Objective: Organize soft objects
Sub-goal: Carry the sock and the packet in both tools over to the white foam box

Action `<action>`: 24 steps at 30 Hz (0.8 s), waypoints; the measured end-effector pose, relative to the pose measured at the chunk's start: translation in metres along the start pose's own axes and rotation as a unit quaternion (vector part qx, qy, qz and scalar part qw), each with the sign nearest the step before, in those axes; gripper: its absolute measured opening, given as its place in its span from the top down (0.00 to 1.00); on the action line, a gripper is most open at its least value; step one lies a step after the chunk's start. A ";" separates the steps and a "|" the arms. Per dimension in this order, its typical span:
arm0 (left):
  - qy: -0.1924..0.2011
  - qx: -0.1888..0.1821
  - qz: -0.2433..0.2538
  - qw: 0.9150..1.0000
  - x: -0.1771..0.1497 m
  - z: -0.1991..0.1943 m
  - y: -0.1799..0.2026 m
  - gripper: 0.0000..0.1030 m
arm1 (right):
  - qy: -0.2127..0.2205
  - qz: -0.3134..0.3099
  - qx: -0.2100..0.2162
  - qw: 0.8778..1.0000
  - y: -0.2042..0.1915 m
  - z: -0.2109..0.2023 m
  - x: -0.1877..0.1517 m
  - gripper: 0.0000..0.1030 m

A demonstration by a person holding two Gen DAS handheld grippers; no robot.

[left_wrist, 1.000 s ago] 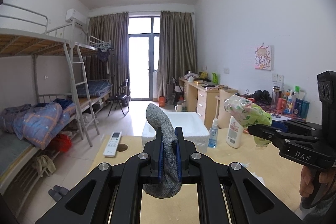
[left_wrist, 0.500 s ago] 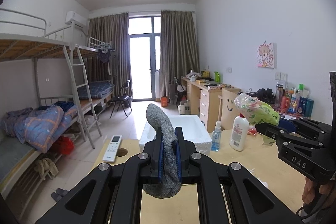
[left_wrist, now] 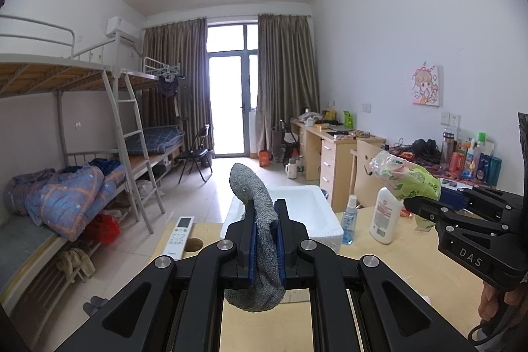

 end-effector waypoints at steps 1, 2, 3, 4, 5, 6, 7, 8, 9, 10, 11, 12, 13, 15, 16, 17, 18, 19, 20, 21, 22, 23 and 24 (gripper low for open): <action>0.000 0.000 -0.001 1.000 0.001 0.002 0.001 0.90 | 0.000 -0.001 -0.003 1.000 0.000 0.001 0.001 0.69; 0.000 0.002 -0.002 1.000 0.002 0.004 0.000 0.90 | -0.002 -0.002 -0.007 1.000 0.000 0.005 0.002 0.69; 0.001 0.003 -0.003 1.000 0.004 0.006 -0.001 0.90 | -0.003 -0.002 -0.008 1.000 0.001 0.006 0.001 0.69; 0.001 0.003 -0.003 1.000 0.004 0.006 -0.001 0.90 | -0.004 -0.003 -0.008 1.000 0.001 0.009 0.003 0.69; 0.002 0.004 -0.003 1.000 0.006 0.008 -0.001 0.90 | -0.005 -0.006 -0.010 1.000 0.001 0.011 0.005 0.69; 0.003 0.005 -0.001 1.000 0.007 0.010 -0.001 0.90 | -0.005 -0.009 -0.012 1.000 0.001 0.014 0.006 0.69; 0.005 0.006 0.000 1.000 0.008 0.011 -0.001 0.90 | -0.005 -0.009 -0.012 1.000 0.002 0.017 0.008 0.69; 0.007 0.008 0.000 1.000 0.010 0.013 -0.001 0.90 | -0.006 -0.010 -0.012 1.000 0.002 0.019 0.009 0.69; 0.007 0.009 0.000 1.000 0.012 0.015 -0.002 0.90 | -0.007 -0.010 -0.011 1.000 0.002 0.022 0.011 0.69; 0.007 0.008 -0.001 1.000 0.013 0.016 -0.002 0.90 | -0.008 -0.009 -0.010 1.000 0.002 0.025 0.012 0.69; 0.005 0.010 -0.002 1.000 0.014 0.019 -0.003 0.90 | -0.009 -0.010 -0.010 1.000 0.002 0.028 0.014 0.68; 0.003 0.012 -0.001 1.000 0.014 0.021 -0.003 0.90 | -0.010 -0.010 -0.010 1.000 0.002 0.031 0.014 0.69; 0.002 0.013 -0.001 1.000 0.014 0.023 -0.003 0.90 | -0.010 -0.009 -0.011 1.000 0.003 0.033 0.015 0.69; 0.001 0.012 -0.005 1.000 0.015 0.028 -0.006 0.90 | -0.012 -0.009 -0.014 1.000 0.002 0.039 0.016 0.69; 0.000 0.011 -0.006 1.000 0.016 0.030 -0.006 0.90 | -0.013 -0.009 -0.016 1.000 0.001 0.042 0.017 0.69; 0.000 0.011 -0.007 1.000 0.017 0.032 -0.007 0.90 | -0.014 -0.007 -0.014 1.000 0.000 0.045 0.019 0.69; 0.000 0.012 -0.007 1.000 0.018 0.034 -0.009 0.90 | -0.015 -0.007 -0.011 1.000 0.000 0.047 0.019 0.69; 0.000 0.012 -0.007 1.000 0.020 0.036 -0.010 0.90 | -0.014 -0.008 -0.011 1.000 -0.001 0.049 0.021 0.69; -0.001 0.010 -0.008 1.000 0.021 0.037 -0.011 0.90 | -0.012 -0.009 -0.011 1.000 -0.002 0.051 0.022 0.69; -0.001 0.009 -0.008 1.000 0.022 0.039 -0.012 0.90 | -0.011 -0.010 -0.007 1.000 -0.003 0.052 0.023 0.69; -0.001 0.008 -0.007 1.000 0.024 0.041 -0.012 0.90 | -0.011 -0.011 -0.002 1.000 -0.004 0.053 0.024 0.69; 0.000 0.009 -0.005 1.000 0.026 0.043 -0.013 0.90 | -0.010 -0.011 0.002 1.000 -0.005 0.055 0.026 0.69; -0.001 0.008 -0.004 1.000 0.028 0.045 -0.014 0.90 | -0.011 -0.012 0.001 1.000 -0.005 0.056 0.027 0.69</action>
Point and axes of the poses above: each gripper's, at about its wrist camera, not at the fingertips, and z roughly the way its jaws point, y to its right, x to its top, the point moved 5 cm from there along z, roughly the way its jaws point, and after that the axes turned 10 degrees about -x, right-handed, at the moved point
